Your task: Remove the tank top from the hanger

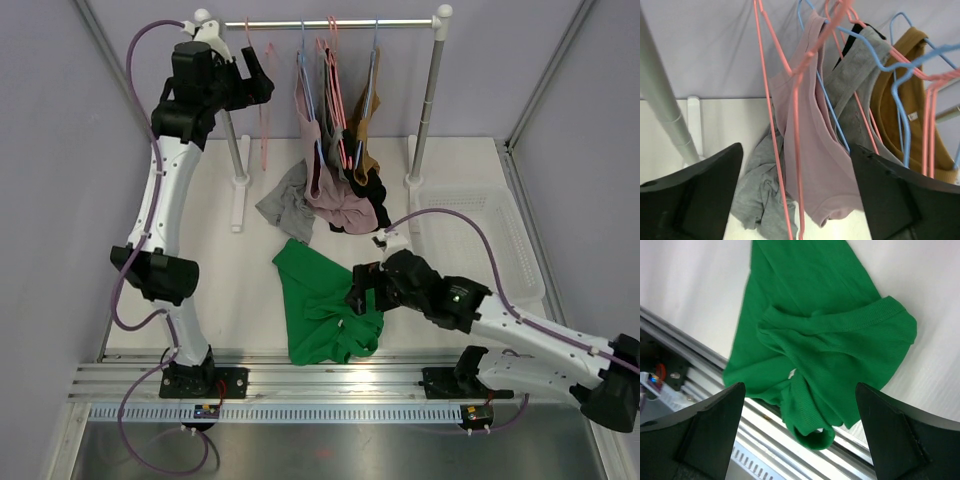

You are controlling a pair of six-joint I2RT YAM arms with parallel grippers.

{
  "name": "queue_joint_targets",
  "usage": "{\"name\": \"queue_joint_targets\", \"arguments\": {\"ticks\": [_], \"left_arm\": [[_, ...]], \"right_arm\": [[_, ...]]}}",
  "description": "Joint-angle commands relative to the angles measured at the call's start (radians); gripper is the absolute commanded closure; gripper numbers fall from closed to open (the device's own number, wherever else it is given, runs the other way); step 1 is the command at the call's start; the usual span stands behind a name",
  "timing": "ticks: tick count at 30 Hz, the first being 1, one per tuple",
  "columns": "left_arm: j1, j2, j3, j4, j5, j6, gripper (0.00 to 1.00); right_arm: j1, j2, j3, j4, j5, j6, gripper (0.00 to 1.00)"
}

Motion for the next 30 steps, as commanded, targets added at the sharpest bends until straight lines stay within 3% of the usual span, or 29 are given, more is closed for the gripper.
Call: {"name": "queue_joint_targets", "arguments": {"ticks": [1, 3, 7, 10, 15, 21, 22, 24, 25, 27, 28, 30], "left_arm": [[0.0, -0.179, 0.001, -0.014, -0.015, 0.005, 0.01], [0.001, -0.225, -0.017, -0.066, -0.037, 0.002, 0.01], [0.003, -0.418, -0.204, -0.096, -0.063, -0.038, 0.01], [0.003, -0.582, -0.379, -0.145, -0.119, -0.071, 0.01], [0.003, -0.939, -0.788, -0.091, -0.198, -0.1, 0.01], [0.0, -1.193, -1.069, -0.093, -0.161, -0.077, 0.01], [0.001, -1.251, -1.124, -0.085, -0.156, -0.071, 0.01], [0.001, -1.299, -1.18, -0.073, -0.153, -0.045, 0.01], [0.001, -1.341, -1.23, -0.064, -0.152, -0.034, 0.01], [0.001, -1.369, -1.272, -0.048, -0.156, -0.005, 0.01], [0.003, -1.379, -1.309, -0.048, -0.162, 0.003, 0.01], [0.001, -1.403, -1.349, -0.044, -0.204, 0.021, 0.01]], "right_arm": [[0.006, 0.126, 0.057, 0.046, -0.01, -0.06, 0.01], [0.011, 0.186, 0.075, 0.058, -0.013, -0.073, 0.0], [0.06, 0.354, 0.136, 0.072, 0.027, -0.092, 0.01], [0.115, 0.471, 0.19, 0.067, 0.105, -0.09, 0.0], [0.178, 0.634, 0.271, 0.072, 0.191, -0.101, 0.0], [0.184, 0.813, 0.31, 0.092, 0.216, -0.116, 0.07], [0.183, 0.851, 0.311, 0.096, 0.214, -0.116, 0.19], [0.186, 0.896, 0.316, 0.107, 0.21, -0.115, 0.31], [0.184, 0.904, 0.316, 0.108, 0.213, -0.115, 0.52], [0.184, 0.899, 0.308, 0.11, 0.228, -0.109, 0.73], [0.184, 0.887, 0.304, 0.116, 0.237, -0.104, 1.0], [0.186, 0.829, 0.302, 0.107, 0.251, -0.103, 1.0]]}}
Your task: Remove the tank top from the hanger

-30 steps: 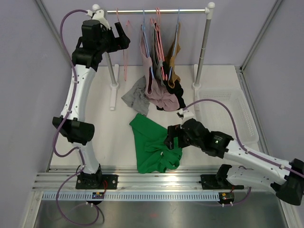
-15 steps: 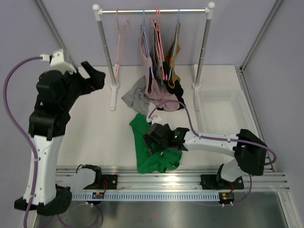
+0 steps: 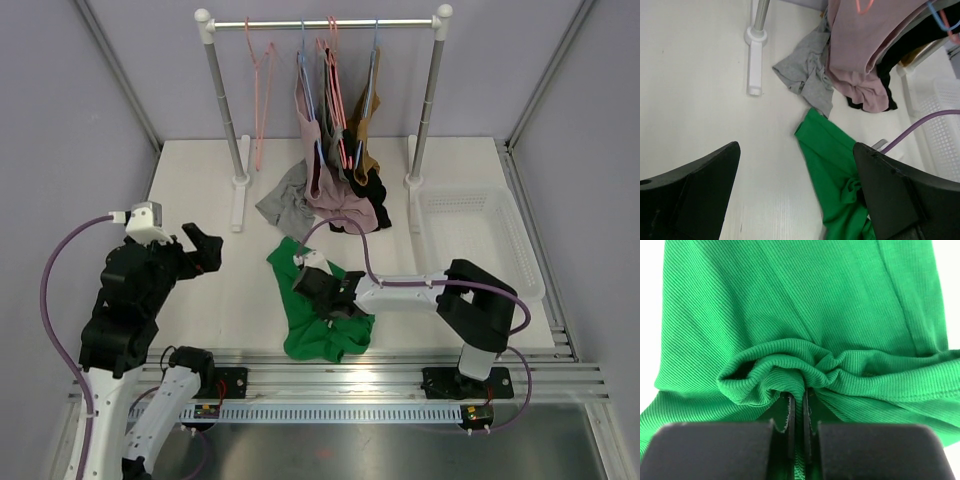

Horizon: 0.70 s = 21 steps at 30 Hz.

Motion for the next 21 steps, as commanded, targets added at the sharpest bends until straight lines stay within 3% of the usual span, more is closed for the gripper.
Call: {"name": "queue_joint_targets", "arguments": {"ticks": [1, 5, 13, 21], "left_arm": [[0.002, -0.025, -0.069, 0.08, -0.055, 0.057, 0.01], [0.0, -0.057, -0.189, 0.124, -0.112, 0.065, 0.01], [0.002, -0.068, -0.208, 0.124, -0.104, 0.06, 0.01], [0.002, -0.077, -0.208, 0.121, -0.121, 0.045, 0.01]], "right_arm": [[0.004, -0.063, 0.002, -0.011, 0.086, 0.008, 1.0], [0.004, -0.212, 0.049, -0.167, 0.224, 0.005, 1.0], [-0.055, -0.467, 0.254, -0.49, 0.464, 0.015, 1.0], [-0.239, -0.623, 0.466, -0.653, 0.524, -0.077, 1.0]]}}
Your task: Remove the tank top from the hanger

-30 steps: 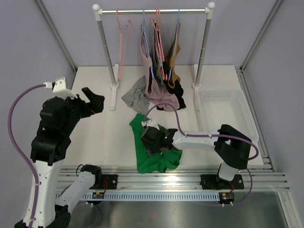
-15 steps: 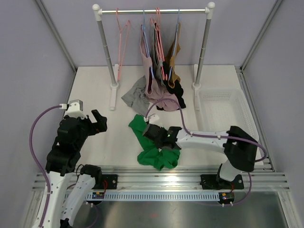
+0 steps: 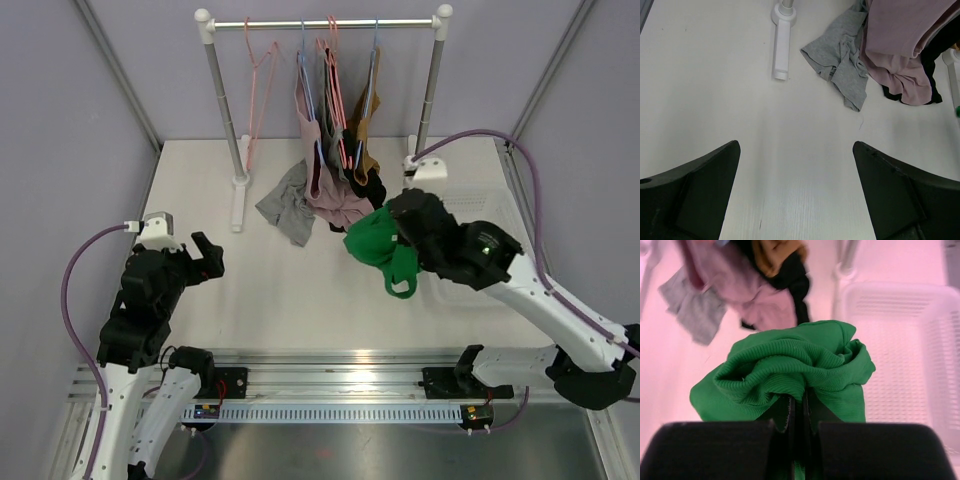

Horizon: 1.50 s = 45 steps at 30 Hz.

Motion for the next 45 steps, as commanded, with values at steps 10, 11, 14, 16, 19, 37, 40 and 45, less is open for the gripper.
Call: {"name": "queue_joint_targets", "arguments": {"ticks": [10, 11, 14, 16, 19, 37, 40, 45], "left_arm": [[0.002, 0.004, 0.014, 0.047, -0.02, 0.002, 0.01], [0.002, 0.007, 0.015, 0.045, -0.006, 0.003, 0.01], [0.002, 0.021, 0.038, 0.044, 0.046, 0.011, 0.01], [0.002, 0.044, 0.081, 0.037, 0.112, 0.034, 0.01], [0.0, 0.099, 0.188, 0.027, 0.167, 0.037, 0.01], [-0.354, 0.826, 1.003, 0.057, -0.009, 0.069, 0.01], [-0.366, 0.941, 1.109, 0.076, -0.056, 0.065, 0.01], [-0.376, 1.095, 1.244, 0.126, -0.109, 0.077, 0.01]], "right_arm": [[-0.607, 0.0, 0.028, -0.007, -0.121, -0.198, 1.0], [-0.642, 0.011, 0.008, 0.025, -0.15, -0.2, 1.0], [-0.741, 0.052, -0.071, 0.092, -0.249, -0.209, 0.88], [-0.75, 0.078, -0.106, 0.099, -0.254, -0.206, 0.4], [-0.75, 0.069, -0.115, 0.099, -0.257, -0.178, 0.01], [-0.75, -0.371, -0.396, 0.313, -0.93, 0.001, 0.01], [-0.75, -0.439, -0.457, 0.365, -1.028, 0.038, 0.04], [-0.75, -0.486, -0.47, 0.347, -1.092, 0.057, 0.07]]}}
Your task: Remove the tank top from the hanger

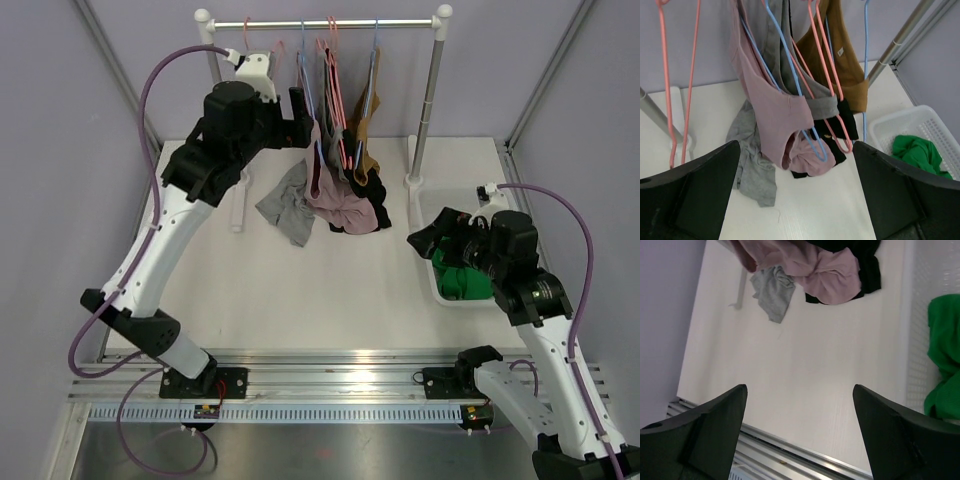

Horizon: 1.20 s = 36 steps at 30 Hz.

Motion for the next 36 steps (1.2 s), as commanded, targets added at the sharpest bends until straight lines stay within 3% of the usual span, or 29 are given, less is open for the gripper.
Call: {"name": "queue_joint_targets", "arguments": {"ticks": [1, 9, 10, 13, 14, 17, 18, 20, 21, 26, 36], "left_arm": [[-0.007, 0.062, 0.128, 0.094, -0.082, 0.025, 0.01], [-0.007, 0.291, 0.271, 0.162, -0.202, 0.082, 0.06], [-0.007, 0.308, 0.282, 0.169, -0.212, 0.092, 0.12], [-0.007, 0.372, 0.345, 0.164, -0.237, 0.108, 0.17], [-0.006, 0.386, 0.358, 0.163, -0.24, 0.115, 0.24], [-0.001, 0.441, 0.407, 0.147, -0.251, 0.128, 0.31], [0.0, 0.449, 0.418, 0.138, -0.251, 0.126, 0.41], [0.003, 0.455, 0.418, 0.14, -0.249, 0.12, 0.48], [0.005, 0.457, 0.417, 0.141, -0.249, 0.12, 0.57], [0.031, 0.467, 0.418, 0.131, -0.216, 0.106, 0.7], [0.071, 0.5, 0.423, 0.097, -0.154, 0.088, 0.74]], "right_arm": [[-0.001, -0.037, 0.008, 0.061, -0.124, 0.039, 0.07], [0.0, -0.113, 0.022, 0.035, -0.162, 0.018, 0.07], [-0.001, -0.123, 0.022, 0.032, -0.161, 0.015, 0.08], [0.0, -0.149, 0.038, 0.017, -0.168, -0.002, 0.08], [-0.001, -0.155, 0.045, 0.014, -0.171, -0.007, 0.07], [-0.001, -0.164, 0.056, 0.006, -0.187, -0.019, 0.08], [-0.001, -0.166, 0.057, 0.003, -0.19, -0.025, 0.08], [0.0, -0.172, 0.058, 0.001, -0.19, -0.035, 0.08], [0.0, -0.173, 0.058, 0.003, -0.187, -0.041, 0.08], [0.0, -0.172, 0.061, 0.0, -0.202, -0.044, 0.08], [0.0, -0.178, 0.067, -0.003, -0.205, -0.05, 0.08]]}}
